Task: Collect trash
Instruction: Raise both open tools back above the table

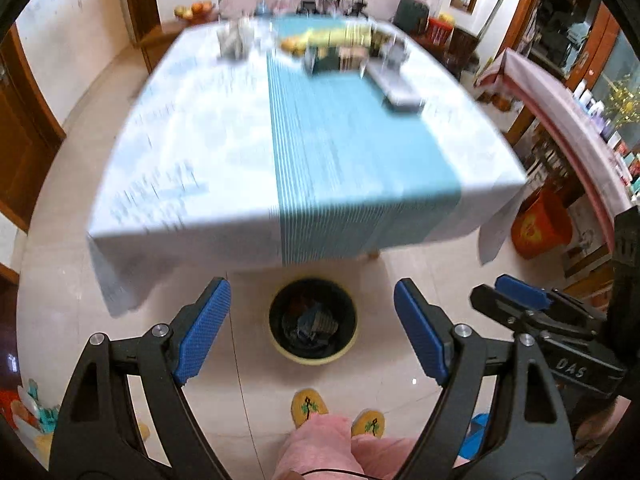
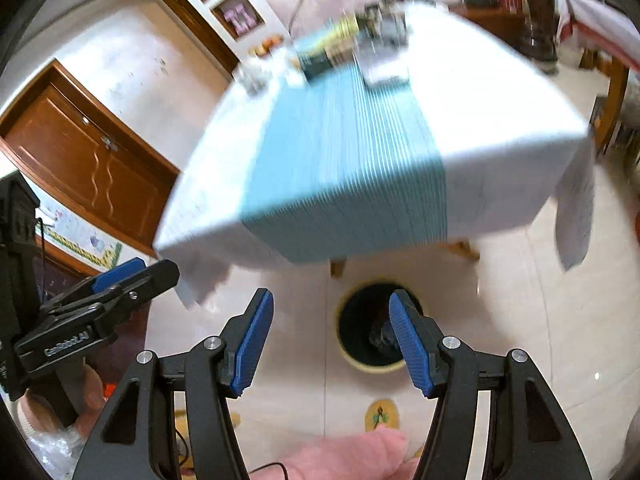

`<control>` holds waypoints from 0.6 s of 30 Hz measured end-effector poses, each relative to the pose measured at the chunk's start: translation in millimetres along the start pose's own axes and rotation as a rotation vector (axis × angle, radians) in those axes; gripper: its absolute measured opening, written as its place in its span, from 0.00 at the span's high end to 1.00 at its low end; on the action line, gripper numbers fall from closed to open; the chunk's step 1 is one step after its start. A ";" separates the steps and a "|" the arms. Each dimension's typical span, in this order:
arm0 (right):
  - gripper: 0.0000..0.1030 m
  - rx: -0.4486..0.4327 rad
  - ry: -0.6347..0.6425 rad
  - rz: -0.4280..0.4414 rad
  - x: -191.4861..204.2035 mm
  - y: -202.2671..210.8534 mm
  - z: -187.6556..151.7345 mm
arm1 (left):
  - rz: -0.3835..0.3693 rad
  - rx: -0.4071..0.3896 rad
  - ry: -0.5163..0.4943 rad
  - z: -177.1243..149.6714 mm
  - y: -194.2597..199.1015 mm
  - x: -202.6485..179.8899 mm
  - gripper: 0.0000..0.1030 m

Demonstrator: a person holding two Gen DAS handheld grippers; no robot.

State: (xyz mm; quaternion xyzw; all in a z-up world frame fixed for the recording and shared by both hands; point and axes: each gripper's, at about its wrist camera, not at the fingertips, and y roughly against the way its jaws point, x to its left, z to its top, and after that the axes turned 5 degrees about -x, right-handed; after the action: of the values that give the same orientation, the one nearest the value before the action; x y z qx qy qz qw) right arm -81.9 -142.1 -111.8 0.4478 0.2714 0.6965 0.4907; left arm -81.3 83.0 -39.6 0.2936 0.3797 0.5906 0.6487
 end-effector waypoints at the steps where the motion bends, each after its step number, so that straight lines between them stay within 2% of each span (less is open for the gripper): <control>1: 0.41 -0.026 0.003 0.005 4.9 13.4 10.9 | -0.001 -0.015 0.001 8.0 10.3 -0.3 0.21; 6: 0.41 -0.117 0.025 0.013 29.1 57.6 43.1 | -0.023 -0.073 0.047 49.2 54.3 3.9 0.21; 11: 0.41 -0.189 0.082 0.001 61.1 89.5 67.9 | -0.069 -0.088 0.080 75.8 66.8 10.6 0.21; 18: 0.40 -0.241 0.099 -0.025 76.3 87.6 104.4 | -0.078 -0.133 0.046 112.0 67.2 12.7 0.21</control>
State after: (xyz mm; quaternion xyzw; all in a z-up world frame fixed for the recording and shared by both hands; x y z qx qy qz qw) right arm -36.5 -110.4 34.3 0.3473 0.2151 0.7389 0.5359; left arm -23.7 111.8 74.6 0.2211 0.3656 0.5952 0.6806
